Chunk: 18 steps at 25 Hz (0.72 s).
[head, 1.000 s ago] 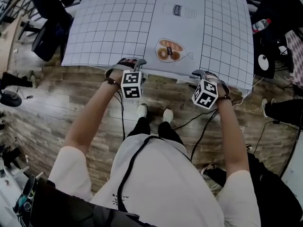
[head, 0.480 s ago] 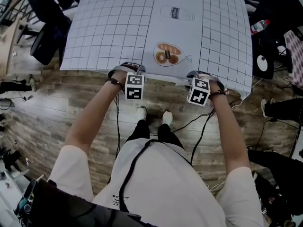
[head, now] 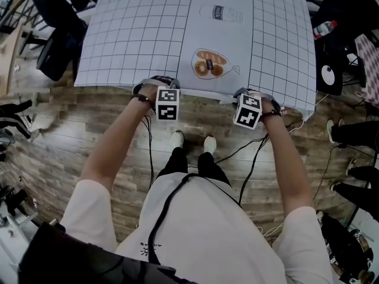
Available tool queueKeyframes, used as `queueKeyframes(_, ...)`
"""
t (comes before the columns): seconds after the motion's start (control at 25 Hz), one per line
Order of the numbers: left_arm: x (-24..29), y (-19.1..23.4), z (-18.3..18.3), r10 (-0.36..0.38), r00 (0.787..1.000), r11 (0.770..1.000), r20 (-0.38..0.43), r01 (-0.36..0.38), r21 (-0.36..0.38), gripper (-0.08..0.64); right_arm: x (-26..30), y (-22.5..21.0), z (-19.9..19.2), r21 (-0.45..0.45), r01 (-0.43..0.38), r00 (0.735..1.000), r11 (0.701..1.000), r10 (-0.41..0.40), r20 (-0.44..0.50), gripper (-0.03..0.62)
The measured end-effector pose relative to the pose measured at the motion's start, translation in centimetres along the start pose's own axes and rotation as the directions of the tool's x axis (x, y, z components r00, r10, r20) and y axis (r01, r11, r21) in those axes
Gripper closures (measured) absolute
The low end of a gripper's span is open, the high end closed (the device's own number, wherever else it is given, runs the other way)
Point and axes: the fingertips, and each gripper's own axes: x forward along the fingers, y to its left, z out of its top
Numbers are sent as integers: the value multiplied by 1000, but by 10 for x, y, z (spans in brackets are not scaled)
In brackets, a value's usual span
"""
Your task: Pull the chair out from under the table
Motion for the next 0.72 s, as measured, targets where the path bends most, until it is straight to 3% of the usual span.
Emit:
queueKeyframes(0.2, -1, -1, 0, -39, 999, 998, 12, 40, -47, 476, 0, 1, 0, 26, -31, 999, 999, 31, -8, 510)
queueKeyframes(0.72, -6, -17, 4, -50, 999, 997, 19, 51, -53, 477, -4, 15, -1, 4, -37, 999, 999, 37, -12, 510)
